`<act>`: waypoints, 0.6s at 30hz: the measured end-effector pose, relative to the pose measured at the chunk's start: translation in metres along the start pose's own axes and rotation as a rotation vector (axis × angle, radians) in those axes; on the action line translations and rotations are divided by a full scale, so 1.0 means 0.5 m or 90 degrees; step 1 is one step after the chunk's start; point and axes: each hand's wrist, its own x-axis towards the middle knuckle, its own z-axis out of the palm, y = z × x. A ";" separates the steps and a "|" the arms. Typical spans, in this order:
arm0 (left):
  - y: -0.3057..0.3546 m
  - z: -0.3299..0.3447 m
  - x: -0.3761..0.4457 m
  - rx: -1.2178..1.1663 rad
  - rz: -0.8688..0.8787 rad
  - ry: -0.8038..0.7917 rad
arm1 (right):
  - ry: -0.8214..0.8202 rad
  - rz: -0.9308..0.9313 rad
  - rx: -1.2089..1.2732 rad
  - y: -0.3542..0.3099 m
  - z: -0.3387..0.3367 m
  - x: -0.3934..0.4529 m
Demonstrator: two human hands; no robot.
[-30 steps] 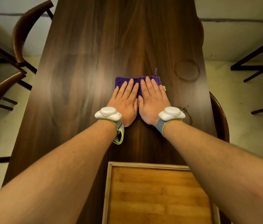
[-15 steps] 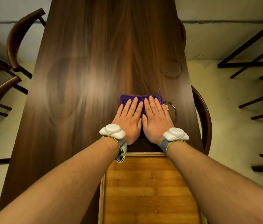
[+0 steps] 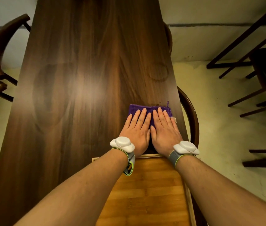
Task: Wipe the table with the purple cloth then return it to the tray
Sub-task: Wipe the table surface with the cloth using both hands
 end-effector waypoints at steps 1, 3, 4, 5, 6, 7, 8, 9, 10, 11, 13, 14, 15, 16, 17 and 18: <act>0.001 0.000 0.002 0.001 0.002 0.000 | -0.001 0.001 0.003 0.000 0.000 0.001; -0.006 -0.001 0.007 0.006 0.017 0.002 | 0.005 0.013 0.011 -0.007 0.001 0.003; -0.009 -0.002 0.016 0.006 0.026 0.002 | 0.011 0.025 0.019 -0.007 0.003 0.007; -0.010 -0.004 0.020 0.004 0.030 0.004 | 0.018 0.033 0.020 -0.008 0.003 0.007; -0.011 -0.005 0.027 0.003 0.032 0.006 | 0.025 0.038 0.020 -0.006 0.003 0.012; -0.009 -0.007 0.033 0.002 0.031 0.009 | 0.029 0.039 0.017 -0.003 0.003 0.016; -0.009 -0.007 0.039 0.001 0.029 0.014 | 0.033 0.037 0.014 0.000 0.001 0.021; -0.008 -0.007 0.044 0.001 0.028 0.017 | 0.037 0.036 0.012 0.003 0.000 0.025; -0.008 -0.008 0.048 0.001 0.027 0.019 | 0.040 0.035 0.011 0.005 -0.002 0.030; -0.008 -0.008 0.053 0.000 0.027 0.021 | 0.043 0.035 0.009 0.007 -0.003 0.035; -0.009 -0.009 0.067 -0.005 0.022 0.026 | 0.045 0.035 0.006 0.012 -0.005 0.048; -0.010 -0.011 0.074 -0.007 0.020 0.030 | 0.048 0.035 0.006 0.013 -0.007 0.054; -0.010 -0.013 0.081 -0.007 0.018 0.033 | 0.049 0.036 0.006 0.014 -0.009 0.061; -0.010 -0.015 0.089 -0.008 0.015 0.037 | 0.052 0.038 0.004 0.017 -0.011 0.069; -0.011 -0.016 0.097 -0.008 0.012 0.041 | 0.054 0.039 0.000 0.019 -0.013 0.078; -0.012 -0.017 0.109 -0.008 0.009 0.043 | 0.055 0.040 -0.001 0.023 -0.016 0.090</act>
